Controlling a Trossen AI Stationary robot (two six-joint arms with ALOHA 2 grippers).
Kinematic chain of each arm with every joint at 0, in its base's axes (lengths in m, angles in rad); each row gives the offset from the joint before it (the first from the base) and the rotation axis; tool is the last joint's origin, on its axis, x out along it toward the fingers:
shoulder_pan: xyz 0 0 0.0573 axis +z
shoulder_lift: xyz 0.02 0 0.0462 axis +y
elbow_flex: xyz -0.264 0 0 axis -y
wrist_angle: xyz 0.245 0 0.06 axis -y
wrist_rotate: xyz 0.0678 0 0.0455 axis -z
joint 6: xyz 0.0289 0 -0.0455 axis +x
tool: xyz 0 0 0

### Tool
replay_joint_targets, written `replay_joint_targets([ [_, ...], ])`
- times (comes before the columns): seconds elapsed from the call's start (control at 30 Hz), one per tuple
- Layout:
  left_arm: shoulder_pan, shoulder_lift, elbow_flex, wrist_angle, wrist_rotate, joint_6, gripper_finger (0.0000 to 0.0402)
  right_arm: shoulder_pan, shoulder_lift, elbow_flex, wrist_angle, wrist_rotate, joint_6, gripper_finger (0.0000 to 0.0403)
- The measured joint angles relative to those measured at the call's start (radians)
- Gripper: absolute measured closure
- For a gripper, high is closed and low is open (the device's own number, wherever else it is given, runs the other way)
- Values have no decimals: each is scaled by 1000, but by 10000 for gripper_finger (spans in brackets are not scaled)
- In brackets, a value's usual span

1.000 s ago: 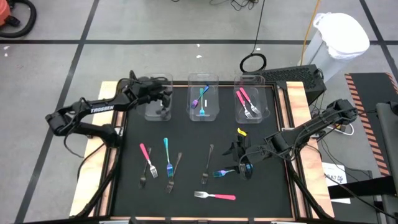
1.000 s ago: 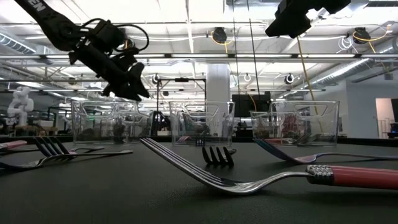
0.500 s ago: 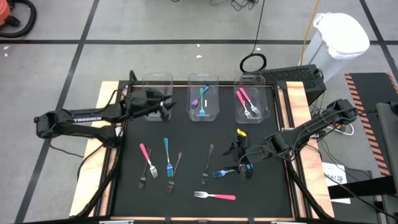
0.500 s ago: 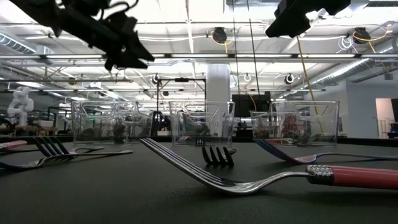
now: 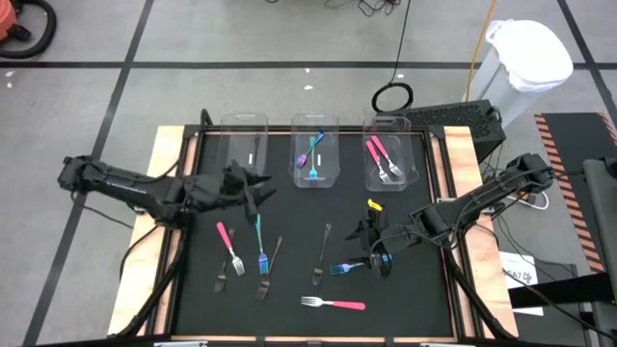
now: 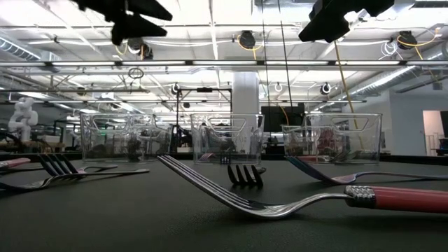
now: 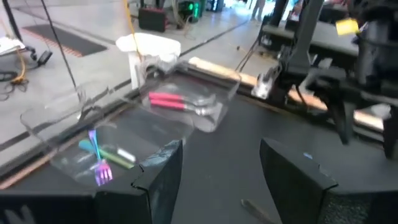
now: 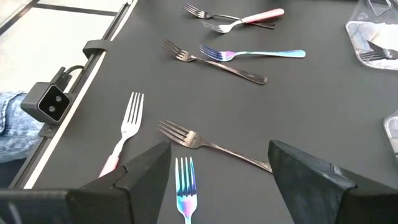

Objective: Sort silverware by color (type)
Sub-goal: Put the pink fork into the right transparent bin

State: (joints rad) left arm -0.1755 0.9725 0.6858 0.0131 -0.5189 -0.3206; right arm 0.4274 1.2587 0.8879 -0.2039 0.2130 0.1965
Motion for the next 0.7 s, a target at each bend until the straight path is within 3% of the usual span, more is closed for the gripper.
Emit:
replay_joint_targets([
  [0.23,-226,70,79,-300,-189,-281,185,0,0,0,-8,0,-4,138],
  [0.43,-349,168,139,-499,-198,-564,185,0,0,0,5,0,10,138],
  [0.7,-417,313,220,-794,-152,-924,185,8,20,0,12,15,108,138],
])
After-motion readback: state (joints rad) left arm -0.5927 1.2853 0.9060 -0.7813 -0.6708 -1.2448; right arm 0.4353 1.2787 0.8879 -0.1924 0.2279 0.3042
